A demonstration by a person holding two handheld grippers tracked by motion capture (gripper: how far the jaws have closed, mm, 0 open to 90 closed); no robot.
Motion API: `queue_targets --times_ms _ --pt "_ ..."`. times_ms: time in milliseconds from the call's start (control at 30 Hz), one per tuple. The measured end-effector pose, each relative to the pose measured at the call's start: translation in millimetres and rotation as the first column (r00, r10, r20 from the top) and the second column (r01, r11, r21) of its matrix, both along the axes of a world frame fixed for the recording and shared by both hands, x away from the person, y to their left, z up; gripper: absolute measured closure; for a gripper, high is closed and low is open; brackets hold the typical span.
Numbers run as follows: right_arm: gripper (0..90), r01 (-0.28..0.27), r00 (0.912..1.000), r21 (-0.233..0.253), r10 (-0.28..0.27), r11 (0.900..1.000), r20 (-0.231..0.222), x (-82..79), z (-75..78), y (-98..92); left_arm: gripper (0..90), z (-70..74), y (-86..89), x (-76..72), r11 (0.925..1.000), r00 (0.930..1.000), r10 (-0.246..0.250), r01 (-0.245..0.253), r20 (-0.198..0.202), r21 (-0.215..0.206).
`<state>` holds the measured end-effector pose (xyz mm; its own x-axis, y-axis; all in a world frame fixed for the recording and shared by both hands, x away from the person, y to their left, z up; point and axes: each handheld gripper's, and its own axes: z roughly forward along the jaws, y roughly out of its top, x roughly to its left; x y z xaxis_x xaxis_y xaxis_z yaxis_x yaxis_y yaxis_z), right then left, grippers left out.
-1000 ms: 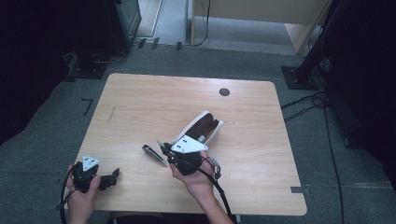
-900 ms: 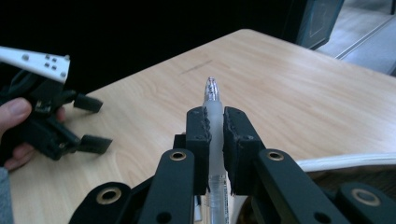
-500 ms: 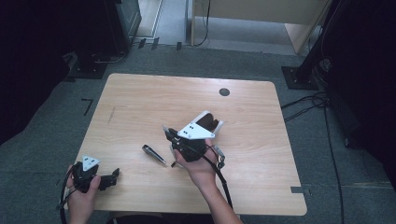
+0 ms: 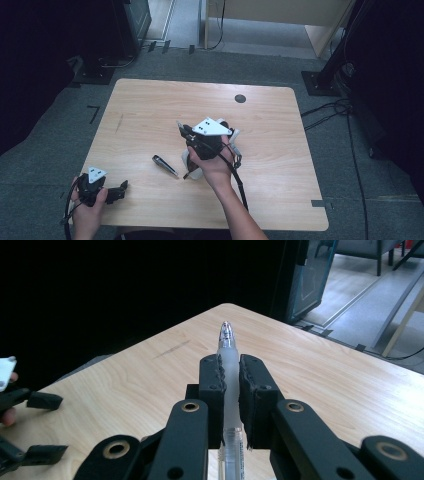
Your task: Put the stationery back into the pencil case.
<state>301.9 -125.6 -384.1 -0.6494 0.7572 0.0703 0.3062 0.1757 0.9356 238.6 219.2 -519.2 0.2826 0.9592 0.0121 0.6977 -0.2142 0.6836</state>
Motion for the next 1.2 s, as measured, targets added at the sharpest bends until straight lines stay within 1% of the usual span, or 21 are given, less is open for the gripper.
queue_targets --times_ms 33,167,200,367,500,633,800,933,1067,1133,1167,1200 --pt "81.6 0.007 1.0 -0.004 -0.007 1.0 0.0 2.9 -1.5 -1.2 0.0 -0.1 0.0 0.0 1.0 1.0 0.0 0.0 0.001 -0.001" --pt "81.6 0.018 0.9998 -0.012 -0.018 1.0 0.0 6.2 -6.0 -4.9 0.0 -0.1 0.0 0.0 1.0 1.0 0.0 0.0 0.001 -0.001" --pt "81.5 0.021 0.9997 -0.012 -0.021 1.0 0.007 6.7 -6.7 -6.4 0.0 -0.1 -0.1 0.0 1.0 1.0 0.001 -0.001 0.001 -0.001" --pt "81.5 0.034 0.9993 -0.003 -0.034 0.999 0.015 5.9 -8.3 -14.6 0.0 -0.1 -0.1 0.0 1.0 1.0 0.001 -0.001 0.001 -0.001" --pt "81.5 0.044 0.999 0.005 -0.044 0.999 0.011 4.6 -9.5 -21.3 0.0 -0.1 0.0 0.0 1.0 1.0 0.0 0.0 0.001 -0.001" --pt "81.5 0.051 0.9986 0.025 -0.051 0.998 0.014 2.3 -9.0 -28.4 0.0 0.0 -0.1 0.0 1.0 1.0 0.001 -0.001 0.001 -0.001" --pt "81.5 0.059 0.998 0.033 -0.06 0.998 0.022 -0.6 -4.0 -35.2 0.0 -0.1 -0.1 0.0 1.0 1.0 0.0 0.0 0.001 -0.001" --pt "81.4 0.055 0.9981 0.033 -0.056 0.998 0.027 -2.9 -3.3 -34.5 0.0 0.0 -0.1 -0.1 1.0 1.0 0.001 -0.001 0.0 -0.001" --pt "81.5 0.031 0.999 0.029 -0.032 0.999 0.031 -7.6 -5.0 -29.2 0.0 -0.1 -0.1 0.0 1.0 1.0 0.0 0.0 0.0 -0.001" --pt "81.4 0.023 0.9992 0.033 -0.024 0.999 0.033 -10.0 -5.6 -27.4 0.0 -0.1 -0.1 0.0 1.0 1.0 0.0 0.0 0.0 -0.001" --pt "81.4 0.02 0.9994 0.039 -0.021 0.999 0.027 -11.8 -6.0 -26.4 0.0 -0.1 -0.1 0.0 1.0 1.0 0.001 -0.001 0.001 -0.001" --pt "81.4 0.015 0.9993 0.039 -0.016 0.999 0.033 -12.9 -6.7 -26.1 0.0 0.0 -0.1 0.0 1.0 1.0 0.001 -0.001 0.0 -0.001"
